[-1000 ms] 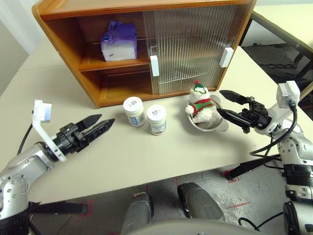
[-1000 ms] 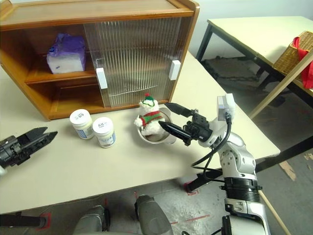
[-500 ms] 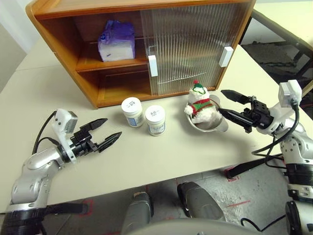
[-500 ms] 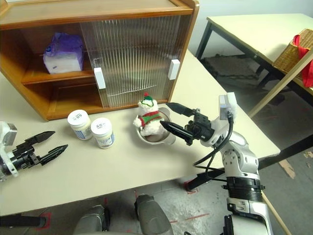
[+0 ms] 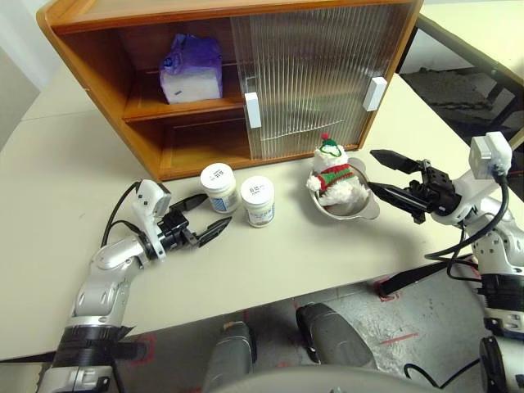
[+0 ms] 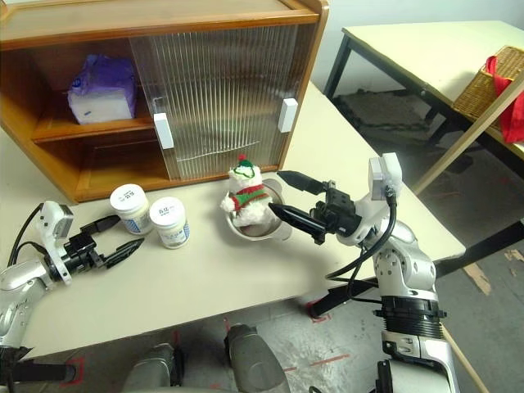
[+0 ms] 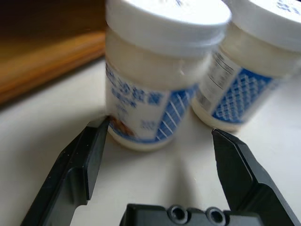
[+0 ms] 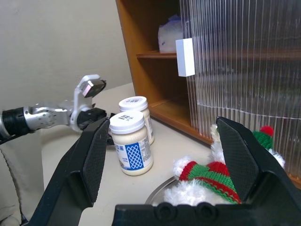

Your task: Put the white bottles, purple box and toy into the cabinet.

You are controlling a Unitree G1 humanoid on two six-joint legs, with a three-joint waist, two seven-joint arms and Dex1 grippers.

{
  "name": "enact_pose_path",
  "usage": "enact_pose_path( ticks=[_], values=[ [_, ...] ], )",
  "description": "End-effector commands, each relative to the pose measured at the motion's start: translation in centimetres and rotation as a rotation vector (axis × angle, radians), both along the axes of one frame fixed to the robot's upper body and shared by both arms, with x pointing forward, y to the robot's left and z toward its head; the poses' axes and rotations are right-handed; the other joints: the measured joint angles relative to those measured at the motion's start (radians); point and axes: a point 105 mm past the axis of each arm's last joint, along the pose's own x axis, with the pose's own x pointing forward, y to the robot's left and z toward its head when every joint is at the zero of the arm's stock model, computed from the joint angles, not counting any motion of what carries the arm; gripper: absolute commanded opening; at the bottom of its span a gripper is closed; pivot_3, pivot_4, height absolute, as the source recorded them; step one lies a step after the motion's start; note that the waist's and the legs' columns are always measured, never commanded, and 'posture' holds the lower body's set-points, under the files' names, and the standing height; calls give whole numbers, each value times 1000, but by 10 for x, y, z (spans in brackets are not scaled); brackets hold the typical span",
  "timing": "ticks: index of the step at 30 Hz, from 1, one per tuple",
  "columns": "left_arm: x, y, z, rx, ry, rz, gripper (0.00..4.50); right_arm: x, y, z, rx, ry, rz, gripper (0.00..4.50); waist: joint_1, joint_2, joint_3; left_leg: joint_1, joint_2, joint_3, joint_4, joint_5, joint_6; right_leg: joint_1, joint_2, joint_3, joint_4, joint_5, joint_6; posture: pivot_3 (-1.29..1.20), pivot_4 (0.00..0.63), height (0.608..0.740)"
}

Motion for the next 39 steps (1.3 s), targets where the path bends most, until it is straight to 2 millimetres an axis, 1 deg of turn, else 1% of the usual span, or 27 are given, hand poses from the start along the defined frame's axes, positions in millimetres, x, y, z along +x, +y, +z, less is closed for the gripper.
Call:
enact_pose_path(
  ticks=[1,3,7,10,12,13,15,19,22,27,31,36,38,39],
  values=[
    [2,-4,-15,30,39,2,4485,-1,0,4,-16,-15,4,4500,-2,0,0,0,0,0,0,0,0,0,0,0,0,0,0,-274,115,740],
    [5,-6,-19,30,48,6,4485,-1,-1,4,-19,-15,3,4500,-2,0,0,0,0,0,0,0,0,1,0,0,0,-1,1,-275,114,740],
    [9,-17,-22,2,55,-9,4485,0,-2,4,-29,-11,3,4500,-1,0,0,-1,0,0,0,0,1,1,0,0,0,-2,3,-276,113,740],
    [11,-22,-24,-16,73,-11,3899,0,-2,5,-32,-10,4,4500,0,0,0,-1,-1,0,0,0,2,2,0,0,0,-2,3,-278,112,740],
    [15,-24,-23,-27,68,1,3251,0,-2,5,-34,-8,3,4500,1,0,0,-1,-1,0,1,0,2,3,0,0,0,-2,4,-277,111,740],
    [17,-25,-22,-28,64,5,3108,0,-3,5,-35,-8,3,4500,2,0,0,0,-1,0,1,0,3,4,0,0,0,-3,5,-275,111,740],
    [19,-26,-22,-28,60,9,3107,1,-3,5,-37,-7,2,4500,3,0,0,0,-2,0,1,1,3,5,-1,0,0,-5,9,-273,111,740],
    [23,-30,-21,-37,54,9,3107,1,-1,5,-38,-5,3,4500,4,0,0,4,-3,-1,2,1,3,10,-1,0,-1,-6,12,-273,114,740],
    [25,-28,-17,-46,25,34,3107,1,-1,4,-37,-2,4,4500,3,0,0,5,-3,-1,2,1,4,11,-1,0,-1,-8,15,-274,115,740],
    [34,-17,-1,-90,-31,138,3107,1,0,3,-34,1,7,4500,3,0,0,6,-3,-1,2,1,4,12,-1,0,-1,-9,15,-267,121,740],
    [47,-6,16,-87,-89,230,3107,3,2,4,-30,1,12,4500,3,-2,2,6,-3,-1,2,1,3,11,0,0,-1,-9,16,-260,121,740],
    [63,-3,29,-99,-116,294,3107,5,5,5,-26,-3,19,4500,9,-3,3,5,-4,0,2,1,4,11,0,0,-1,-8,15,-255,121,740],
    [71,-2,33,-98,-131,323,3107,5,5,5,-25,-5,22,4500,12,-3,3,5,-4,0,2,1,4,11,-1,0,-2,-5,10,-257,121,740],
    [75,-2,35,-98,-137,336,3107,5,6,5,-24,-5,24,4500,12,-3,3,5,-4,0,2,0,4,12,-1,0,-2,-5,10,-261,121,740]
  ],
)
